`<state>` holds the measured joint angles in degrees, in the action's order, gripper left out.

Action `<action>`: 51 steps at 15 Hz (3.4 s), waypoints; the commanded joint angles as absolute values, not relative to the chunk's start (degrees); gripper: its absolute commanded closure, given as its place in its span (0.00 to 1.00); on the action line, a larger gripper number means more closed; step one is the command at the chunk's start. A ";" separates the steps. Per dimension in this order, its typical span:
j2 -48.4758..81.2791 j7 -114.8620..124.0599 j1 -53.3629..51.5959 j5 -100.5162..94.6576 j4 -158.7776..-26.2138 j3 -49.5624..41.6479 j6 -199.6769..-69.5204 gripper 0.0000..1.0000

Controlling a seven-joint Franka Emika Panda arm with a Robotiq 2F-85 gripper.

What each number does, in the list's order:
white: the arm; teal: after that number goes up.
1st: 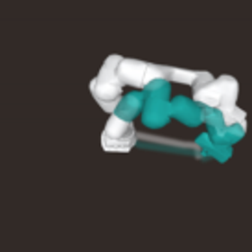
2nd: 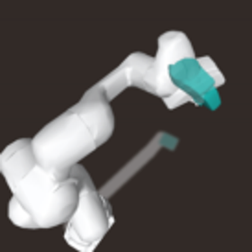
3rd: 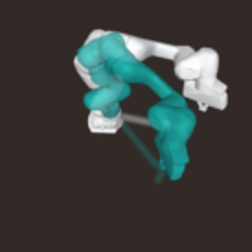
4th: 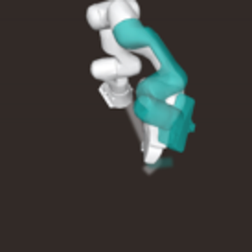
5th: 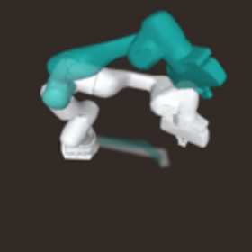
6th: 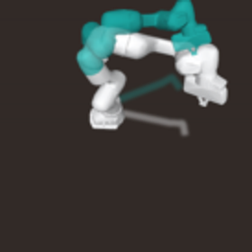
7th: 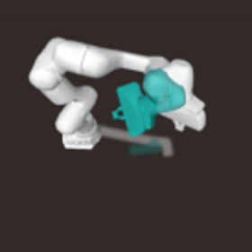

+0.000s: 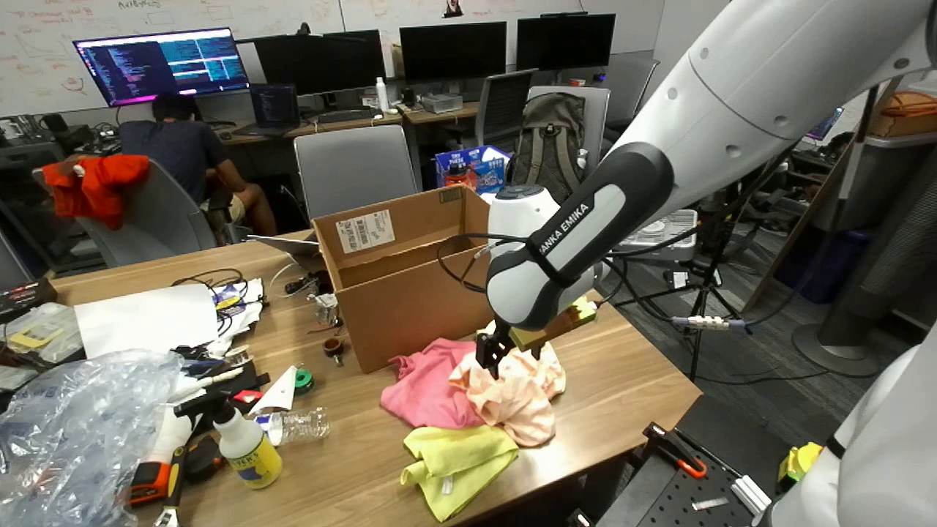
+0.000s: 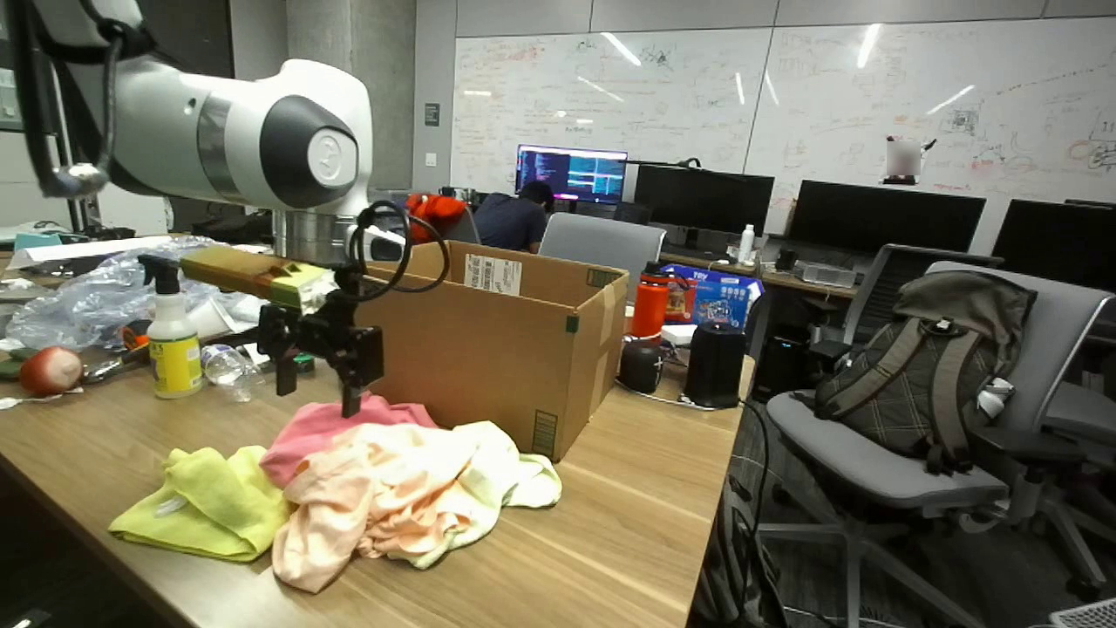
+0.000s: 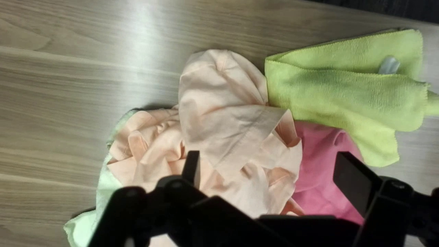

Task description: Place the two t-shirts and two towels inside the brown box

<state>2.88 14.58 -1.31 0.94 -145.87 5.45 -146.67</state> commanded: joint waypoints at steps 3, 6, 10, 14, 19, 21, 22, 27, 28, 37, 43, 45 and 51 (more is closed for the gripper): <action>8.15 22.08 -2.46 -5.83 -143.04 2.01 -150.26 0.00; 10.48 24.99 -2.90 -8.10 -142.83 0.20 -150.33 0.00; 13.11 25.91 -3.84 -8.24 -142.41 -1.17 -150.79 0.00; 14.47 21.49 -3.84 -2.69 -141.77 0.77 -151.81 0.00; 16.86 17.31 -3.85 2.27 -140.44 2.47 -152.04 0.00; 17.94 17.08 -4.13 2.12 -139.93 2.01 -152.40 0.00; 18.46 17.56 -4.41 1.47 -139.68 1.49 -152.91 0.00; 20.64 19.36 -5.61 -0.28 -138.73 -1.02 -159.16 0.00; 20.95 19.42 -5.81 -0.46 -138.50 -1.58 -160.18 0.00; 24.13 20.10 -8.58 -2.01 -138.21 -5.70 -161.41 0.00; 26.53 19.43 -8.94 -0.95 -138.19 -5.26 -160.90 0.00; 26.53 19.39 -9.07 -0.88 -138.28 -5.29 -160.86 0.00; 23.62 22.01 -11.33 -2.46 -139.66 -7.77 -161.87 0.58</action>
